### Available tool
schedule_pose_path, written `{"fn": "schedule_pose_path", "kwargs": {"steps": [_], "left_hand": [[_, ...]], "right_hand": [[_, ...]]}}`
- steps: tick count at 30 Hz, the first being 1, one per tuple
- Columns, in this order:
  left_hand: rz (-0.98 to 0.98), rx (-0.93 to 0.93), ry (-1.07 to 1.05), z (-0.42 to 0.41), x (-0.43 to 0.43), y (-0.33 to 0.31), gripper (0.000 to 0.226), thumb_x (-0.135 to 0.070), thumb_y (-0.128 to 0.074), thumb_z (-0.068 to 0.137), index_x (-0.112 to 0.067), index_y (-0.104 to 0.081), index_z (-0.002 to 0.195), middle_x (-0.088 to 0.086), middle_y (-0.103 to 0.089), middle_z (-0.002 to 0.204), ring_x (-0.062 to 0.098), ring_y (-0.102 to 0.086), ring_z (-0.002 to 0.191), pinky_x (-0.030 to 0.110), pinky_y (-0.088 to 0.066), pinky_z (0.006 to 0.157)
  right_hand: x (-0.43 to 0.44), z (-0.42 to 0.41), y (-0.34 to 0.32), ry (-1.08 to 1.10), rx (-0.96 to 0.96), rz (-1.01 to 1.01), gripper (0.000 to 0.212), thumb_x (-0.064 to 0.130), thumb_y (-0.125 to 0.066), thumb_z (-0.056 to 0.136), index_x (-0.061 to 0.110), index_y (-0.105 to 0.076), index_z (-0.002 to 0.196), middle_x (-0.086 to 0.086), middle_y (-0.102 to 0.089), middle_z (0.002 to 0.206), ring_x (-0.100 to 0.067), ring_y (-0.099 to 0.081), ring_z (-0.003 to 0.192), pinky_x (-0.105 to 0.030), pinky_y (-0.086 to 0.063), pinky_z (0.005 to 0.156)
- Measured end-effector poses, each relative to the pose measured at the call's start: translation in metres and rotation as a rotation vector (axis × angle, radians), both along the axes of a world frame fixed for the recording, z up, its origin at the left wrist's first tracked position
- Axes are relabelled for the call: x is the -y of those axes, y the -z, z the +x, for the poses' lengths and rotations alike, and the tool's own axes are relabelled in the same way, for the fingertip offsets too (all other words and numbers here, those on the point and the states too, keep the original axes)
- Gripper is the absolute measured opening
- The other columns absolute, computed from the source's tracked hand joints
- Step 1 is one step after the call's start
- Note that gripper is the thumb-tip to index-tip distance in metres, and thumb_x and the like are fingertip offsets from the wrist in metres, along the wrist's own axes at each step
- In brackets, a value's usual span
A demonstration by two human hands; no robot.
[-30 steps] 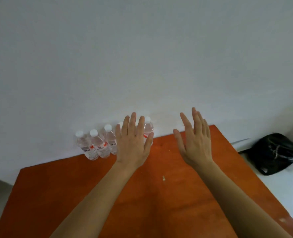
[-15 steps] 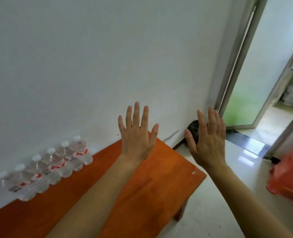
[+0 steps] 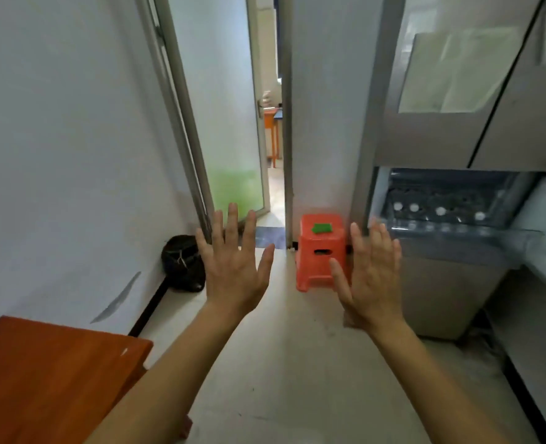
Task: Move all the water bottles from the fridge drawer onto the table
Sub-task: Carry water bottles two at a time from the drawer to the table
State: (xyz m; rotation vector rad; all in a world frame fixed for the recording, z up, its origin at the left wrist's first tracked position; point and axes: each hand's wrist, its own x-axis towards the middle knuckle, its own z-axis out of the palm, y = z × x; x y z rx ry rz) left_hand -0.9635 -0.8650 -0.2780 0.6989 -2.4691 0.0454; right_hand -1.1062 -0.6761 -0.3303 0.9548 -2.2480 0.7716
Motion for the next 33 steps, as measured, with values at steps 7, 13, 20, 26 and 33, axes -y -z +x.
{"fn": "schedule_pose_path", "kwargs": {"steps": [7, 13, 20, 26, 33], "left_hand": [[-0.012, -0.004, 0.231, -0.161, -0.078, 0.024, 0.069, -0.059, -0.018, 0.098, -0.02, -0.026, 0.154, 0.012, -0.014, 0.164, 0.033, -0.01, 0.151, 0.064, -0.012, 0.116], [0.012, 0.059, 0.329, -0.321, -0.111, 0.061, 0.07, -0.06, -0.02, 0.097, -0.021, -0.017, 0.155, 0.011, -0.005, 0.165, 0.033, 0.0, 0.152, 0.063, -0.009, 0.117], [0.052, 0.197, 0.485, -0.491, -0.158, 0.077, 0.071, -0.059, -0.023, 0.097, -0.016, -0.022, 0.154, 0.017, -0.012, 0.163, 0.035, -0.008, 0.151, 0.065, -0.017, 0.115], [0.038, 0.303, 0.544, -0.595, -0.2, 0.098, 0.071, -0.061, -0.021, 0.099, -0.016, -0.026, 0.153, 0.017, -0.019, 0.161, 0.035, -0.011, 0.15, 0.063, -0.011, 0.118], [0.047, 0.474, 0.423, -0.683, -0.233, 0.139, 0.078, -0.064, -0.004, 0.095, -0.018, -0.014, 0.156, 0.016, -0.006, 0.164, 0.034, 0.001, 0.151, 0.06, 0.001, 0.118]], "right_hand": [[-0.094, -0.121, 0.02, 0.217, -0.002, 0.041, 0.074, 0.049, -0.046, 0.096, 0.012, -0.025, 0.156, -0.018, -0.012, 0.165, -0.035, -0.011, 0.153, -0.057, -0.011, 0.122], [-0.139, -0.248, 0.036, 0.319, 0.0, 0.135, 0.072, 0.05, -0.044, 0.096, 0.014, -0.025, 0.156, -0.018, -0.016, 0.164, -0.034, -0.014, 0.152, -0.055, -0.011, 0.122], [-0.196, -0.379, 0.032, 0.488, 0.162, 0.209, 0.071, 0.052, -0.043, 0.097, 0.022, -0.021, 0.157, -0.014, -0.012, 0.165, -0.032, -0.014, 0.152, -0.056, -0.017, 0.121], [-0.241, -0.468, 0.047, 0.527, 0.271, 0.189, 0.067, 0.052, -0.042, 0.1, 0.026, -0.018, 0.158, -0.014, -0.014, 0.165, -0.03, -0.017, 0.151, -0.047, -0.022, 0.119], [-0.271, -0.586, 0.08, 0.378, 0.429, 0.242, 0.067, 0.053, -0.04, 0.101, 0.029, -0.014, 0.158, -0.009, -0.003, 0.167, -0.028, -0.014, 0.152, -0.041, -0.026, 0.118]]}}
